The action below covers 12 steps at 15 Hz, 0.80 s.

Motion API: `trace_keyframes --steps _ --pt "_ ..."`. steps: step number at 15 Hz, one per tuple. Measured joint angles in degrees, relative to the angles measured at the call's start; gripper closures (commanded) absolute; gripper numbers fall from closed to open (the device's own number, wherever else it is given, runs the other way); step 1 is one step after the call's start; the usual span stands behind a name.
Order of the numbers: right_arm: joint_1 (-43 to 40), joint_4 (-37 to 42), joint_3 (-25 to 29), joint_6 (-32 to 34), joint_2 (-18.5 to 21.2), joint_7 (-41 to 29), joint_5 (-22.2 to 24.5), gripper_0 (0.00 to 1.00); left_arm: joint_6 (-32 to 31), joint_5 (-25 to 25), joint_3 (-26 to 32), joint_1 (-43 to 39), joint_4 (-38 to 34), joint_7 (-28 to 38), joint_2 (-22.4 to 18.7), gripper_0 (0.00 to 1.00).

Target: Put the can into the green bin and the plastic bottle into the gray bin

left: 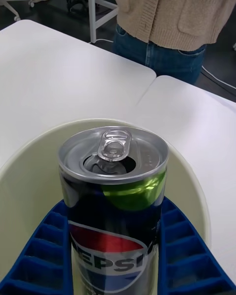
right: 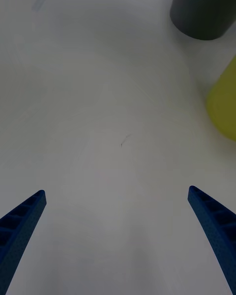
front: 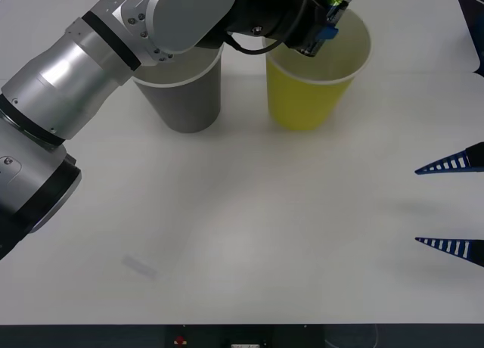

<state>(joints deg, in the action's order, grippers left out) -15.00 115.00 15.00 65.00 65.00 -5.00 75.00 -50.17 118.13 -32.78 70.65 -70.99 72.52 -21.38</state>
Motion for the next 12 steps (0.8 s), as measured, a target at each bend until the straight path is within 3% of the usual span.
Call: trace_keyframes --steps 6,12 --pt "0.0 0.0 0.0 0.0 0.0 0.0 0.0 0.0 -0.1 -0.9 0.0 -0.4 -1.9 -4.8 -0.9 0.0" --pt "0.0 0.0 0.0 0.0 0.0 0.0 0.0 0.0 0.0 -3.9 3.4 -13.6 -23.8 -6.2 -10.5 0.0"
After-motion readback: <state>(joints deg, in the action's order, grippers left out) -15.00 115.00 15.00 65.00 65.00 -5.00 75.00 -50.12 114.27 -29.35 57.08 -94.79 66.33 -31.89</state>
